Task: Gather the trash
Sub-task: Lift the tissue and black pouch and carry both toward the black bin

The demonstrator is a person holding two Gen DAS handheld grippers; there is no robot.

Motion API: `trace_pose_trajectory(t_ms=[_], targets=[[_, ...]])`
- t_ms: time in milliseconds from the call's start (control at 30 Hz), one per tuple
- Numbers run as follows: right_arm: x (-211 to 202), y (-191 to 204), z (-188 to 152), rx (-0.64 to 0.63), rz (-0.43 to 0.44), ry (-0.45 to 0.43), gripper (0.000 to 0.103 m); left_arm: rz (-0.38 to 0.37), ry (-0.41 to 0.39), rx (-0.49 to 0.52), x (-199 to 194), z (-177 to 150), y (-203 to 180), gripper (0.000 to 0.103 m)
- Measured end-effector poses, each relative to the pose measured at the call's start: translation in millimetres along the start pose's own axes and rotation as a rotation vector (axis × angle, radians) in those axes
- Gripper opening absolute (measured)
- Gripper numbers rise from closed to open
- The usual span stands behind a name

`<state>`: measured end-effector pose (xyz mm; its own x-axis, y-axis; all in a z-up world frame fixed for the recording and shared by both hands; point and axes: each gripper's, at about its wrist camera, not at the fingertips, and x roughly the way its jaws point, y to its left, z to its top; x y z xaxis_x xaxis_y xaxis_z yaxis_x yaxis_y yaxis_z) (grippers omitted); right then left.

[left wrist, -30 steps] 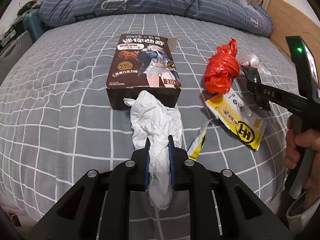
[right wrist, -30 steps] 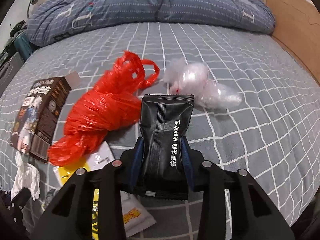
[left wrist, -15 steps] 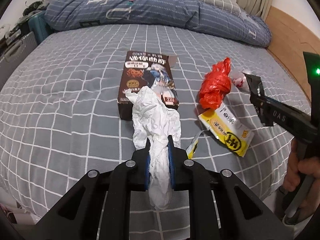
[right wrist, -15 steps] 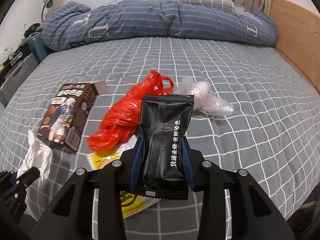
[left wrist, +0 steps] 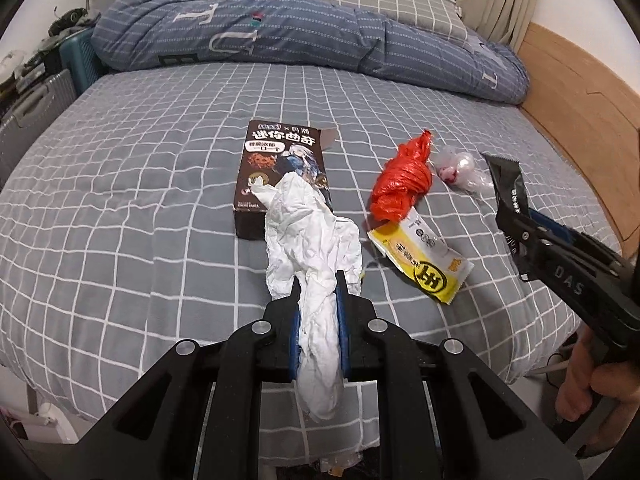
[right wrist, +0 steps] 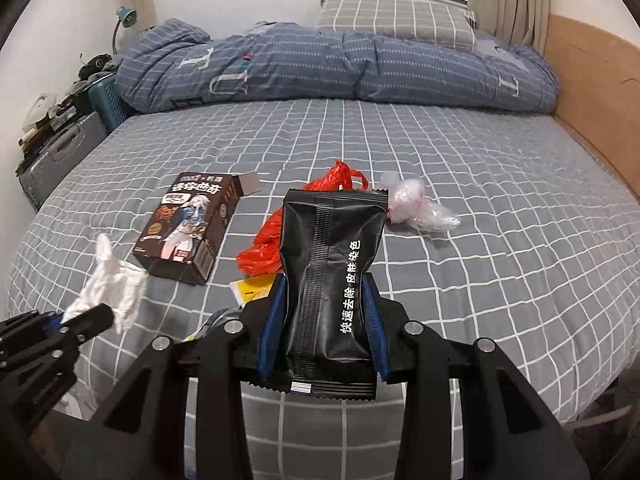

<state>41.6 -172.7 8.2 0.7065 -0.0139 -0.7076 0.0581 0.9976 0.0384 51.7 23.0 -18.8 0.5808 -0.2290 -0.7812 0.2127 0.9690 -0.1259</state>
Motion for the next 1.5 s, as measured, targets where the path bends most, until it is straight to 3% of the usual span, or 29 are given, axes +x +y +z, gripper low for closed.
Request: trace_pose_trajectory(t_ms=[467,933,1500], targets=[[-32.3,11.4,-22.6,-0.034,0.001,-0.023,0.036,0.022,-0.020,0.017,-23.8,-16.9,-7.7,0.013],[-62.5,10.9,-42.9,-0.047,-0.021,-0.044,0.036,-0.014,-0.031,0.025,-44.3,-31.4,-23.6,0.013],[-94.8,17.7,-70.0,-0.070,-0.003,-0.049,0.036,-0.007,-0.015,-0.022,-64.8,-63.5,-18.2,0.013]])
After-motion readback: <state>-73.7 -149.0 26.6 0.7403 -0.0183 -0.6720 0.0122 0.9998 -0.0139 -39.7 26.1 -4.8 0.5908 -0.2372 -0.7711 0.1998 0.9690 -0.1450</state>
